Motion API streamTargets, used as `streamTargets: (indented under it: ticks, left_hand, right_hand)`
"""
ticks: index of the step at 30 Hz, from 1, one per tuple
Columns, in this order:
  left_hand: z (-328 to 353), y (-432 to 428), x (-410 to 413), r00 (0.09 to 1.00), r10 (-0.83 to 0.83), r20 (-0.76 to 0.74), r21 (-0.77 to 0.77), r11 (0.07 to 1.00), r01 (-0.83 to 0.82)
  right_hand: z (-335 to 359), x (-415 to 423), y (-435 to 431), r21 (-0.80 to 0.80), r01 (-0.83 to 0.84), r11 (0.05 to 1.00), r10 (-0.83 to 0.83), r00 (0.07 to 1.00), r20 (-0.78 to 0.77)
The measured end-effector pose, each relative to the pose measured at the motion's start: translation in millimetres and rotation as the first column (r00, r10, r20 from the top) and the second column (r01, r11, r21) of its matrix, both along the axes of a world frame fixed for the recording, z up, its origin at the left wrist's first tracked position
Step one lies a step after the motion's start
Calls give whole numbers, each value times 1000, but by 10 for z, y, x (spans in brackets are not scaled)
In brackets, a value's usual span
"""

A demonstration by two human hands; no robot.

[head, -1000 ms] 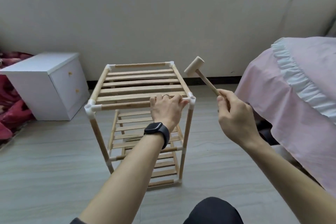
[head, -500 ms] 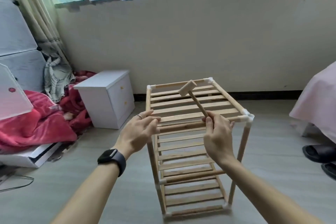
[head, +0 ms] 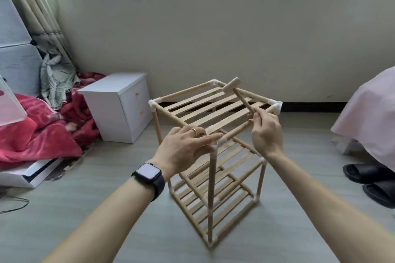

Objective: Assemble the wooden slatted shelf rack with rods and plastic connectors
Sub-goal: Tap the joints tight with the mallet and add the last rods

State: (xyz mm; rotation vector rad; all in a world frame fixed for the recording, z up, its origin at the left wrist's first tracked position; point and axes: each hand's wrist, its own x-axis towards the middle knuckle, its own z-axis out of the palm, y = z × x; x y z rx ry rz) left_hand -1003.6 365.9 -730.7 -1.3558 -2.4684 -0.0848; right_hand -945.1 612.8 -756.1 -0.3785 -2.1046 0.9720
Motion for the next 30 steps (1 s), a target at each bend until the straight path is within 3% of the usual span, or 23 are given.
streamTargets:
  ticks: [3, 7, 17, 22, 28, 30]
  left_hand:
    - [-21, 289, 77, 998, 10, -63, 18, 1000, -9]
    - [-95, 773, 246, 999, -46, -22, 121, 991, 49]
    - [-277, 1035, 153, 997, 31, -65, 52, 998, -27]
    - [-231, 980, 150, 999, 12, -40, -3, 1000, -12]
    - [-217, 1023, 217, 997, 64, -43, -33, 997, -66]
    - [-228, 1019, 218, 997, 66, -45, -25, 997, -67]
  right_hand:
    - [-61, 473, -125, -171, -69, 983, 47, 991, -125]
    - [-205, 1136, 9, -218, -35, 975, 21, 998, -66]
    - [-27, 1837, 441, 151, 21, 988, -52, 978, 203]
    - [302, 1893, 383, 489, 28, 872, -130, 975, 177]
    - [673, 1817, 411, 552, -112, 826, -142, 908, 395]
    - [746, 1785, 431, 532, -91, 842, -132, 922, 365]
